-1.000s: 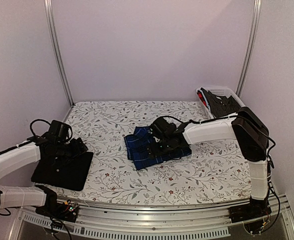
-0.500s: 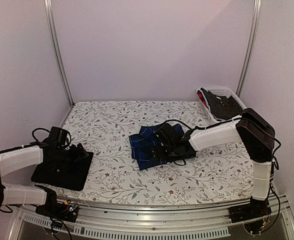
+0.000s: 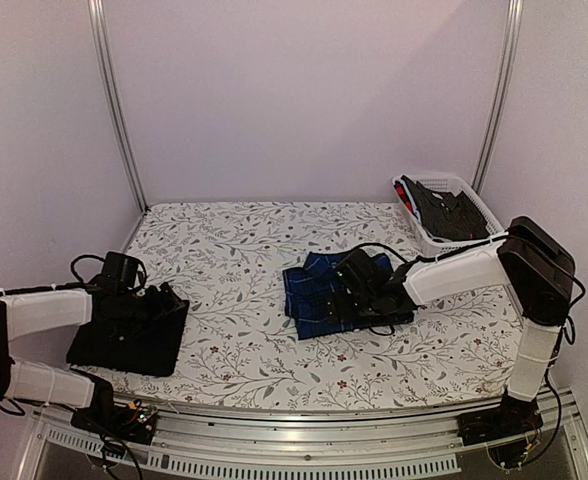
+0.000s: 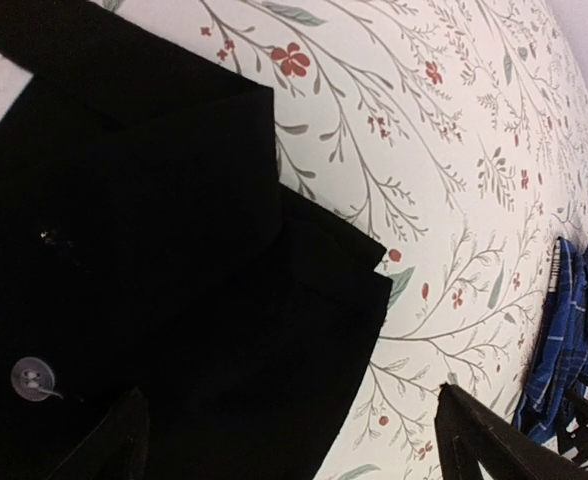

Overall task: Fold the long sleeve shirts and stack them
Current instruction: Move the square-folded shirt to the center of the board.

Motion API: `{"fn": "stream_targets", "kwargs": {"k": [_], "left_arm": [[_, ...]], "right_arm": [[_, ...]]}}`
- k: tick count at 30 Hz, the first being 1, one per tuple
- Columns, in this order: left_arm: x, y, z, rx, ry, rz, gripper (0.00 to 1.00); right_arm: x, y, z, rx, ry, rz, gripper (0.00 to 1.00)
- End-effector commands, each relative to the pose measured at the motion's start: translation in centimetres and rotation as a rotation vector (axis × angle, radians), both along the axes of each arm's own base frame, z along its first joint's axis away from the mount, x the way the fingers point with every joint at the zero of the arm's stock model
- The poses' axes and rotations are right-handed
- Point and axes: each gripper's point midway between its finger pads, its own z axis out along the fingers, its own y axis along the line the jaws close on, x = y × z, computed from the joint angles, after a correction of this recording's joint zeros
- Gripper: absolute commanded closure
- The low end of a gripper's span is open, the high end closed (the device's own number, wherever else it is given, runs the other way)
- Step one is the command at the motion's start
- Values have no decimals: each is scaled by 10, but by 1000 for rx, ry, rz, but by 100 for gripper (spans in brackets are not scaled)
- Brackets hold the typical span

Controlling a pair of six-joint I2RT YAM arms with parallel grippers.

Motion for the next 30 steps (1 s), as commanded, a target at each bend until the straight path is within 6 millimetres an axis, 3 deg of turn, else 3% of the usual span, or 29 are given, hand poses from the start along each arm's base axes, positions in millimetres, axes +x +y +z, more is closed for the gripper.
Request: {"fn": "stream_targets", "kwargs": {"k": [1,7,12,20,30], "left_arm": [[-3,-18,-11,-43,31,-53,0],[9,-43,-13,-49,32,-106,0],[34,-72,-11,-46,23,-172,0],[84,-145,-13,-59,18,-316,0],[102,-225,-22,-81,37,-472,0]], "right_arm": [[-36,-56,-39,-108,167,-83,1],[-47,-71,-31,-88,166,-101,1],[-52,-79,-28,-79,164,-110,1],[-59,-91,-21,-63,152,-129,1],[-65,-99,-10,-30,136,-144,1]]}}
